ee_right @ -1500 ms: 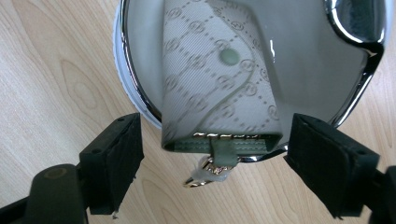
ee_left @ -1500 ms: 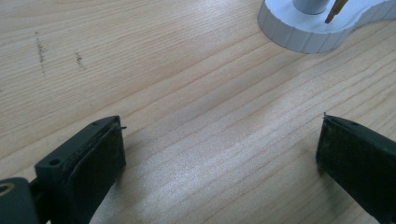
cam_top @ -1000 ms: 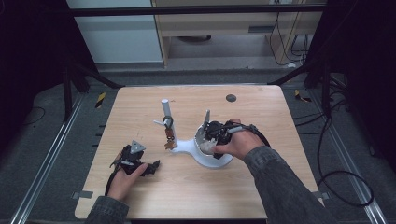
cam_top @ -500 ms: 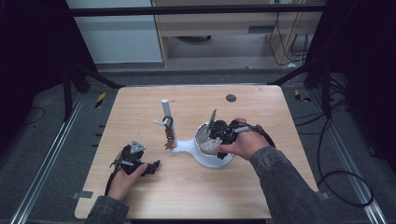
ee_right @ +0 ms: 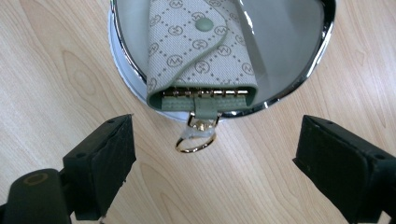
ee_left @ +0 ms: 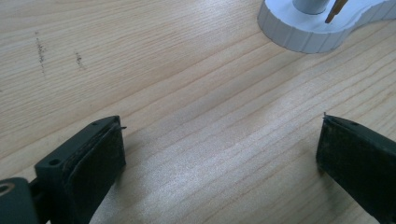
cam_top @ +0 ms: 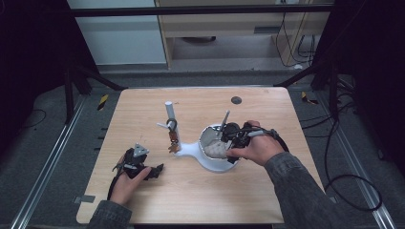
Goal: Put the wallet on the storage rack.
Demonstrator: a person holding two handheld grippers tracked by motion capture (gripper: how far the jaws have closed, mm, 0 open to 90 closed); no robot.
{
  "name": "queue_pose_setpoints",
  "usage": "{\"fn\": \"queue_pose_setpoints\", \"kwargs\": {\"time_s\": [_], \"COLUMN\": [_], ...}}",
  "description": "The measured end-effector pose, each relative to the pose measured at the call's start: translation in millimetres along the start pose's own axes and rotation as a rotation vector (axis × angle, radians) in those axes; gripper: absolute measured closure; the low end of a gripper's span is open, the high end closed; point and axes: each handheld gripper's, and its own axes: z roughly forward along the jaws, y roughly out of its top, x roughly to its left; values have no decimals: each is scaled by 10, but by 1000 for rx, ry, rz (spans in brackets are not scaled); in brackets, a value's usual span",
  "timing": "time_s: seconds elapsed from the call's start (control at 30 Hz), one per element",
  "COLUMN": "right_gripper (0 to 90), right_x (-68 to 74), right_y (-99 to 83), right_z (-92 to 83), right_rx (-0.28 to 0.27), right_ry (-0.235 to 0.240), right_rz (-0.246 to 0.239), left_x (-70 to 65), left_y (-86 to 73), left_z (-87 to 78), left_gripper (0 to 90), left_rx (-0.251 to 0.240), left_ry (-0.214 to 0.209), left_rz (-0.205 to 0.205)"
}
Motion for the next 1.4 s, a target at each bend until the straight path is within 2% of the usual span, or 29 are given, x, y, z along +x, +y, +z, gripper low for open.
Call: {"fn": "queue_pose_setpoints", "kwargs": {"time_s": [0.4,0.9,1.13,1.4], "right_gripper": [92,84,83,83], "right_x": [-77,-203,-240,-269], "right_y": [-200,-501,-624,-676], "right_z": [-76,-100,-87,-84], "right_rx": [-43,-101,-116,-119], "right_ry": [-10,-35,-39,-42], "right_rz": [27,99,126,142], "left_x": [-1,-1,-1,-2], "left_y": [0,3,3,3], "left_z": [0,2,2,3], "left_gripper": [6,0,0,0], "left_rx": [0,6,6,6], "left_ry": [-1,-4,-4,-5], "left_rz": [-2,2,2,2]}}
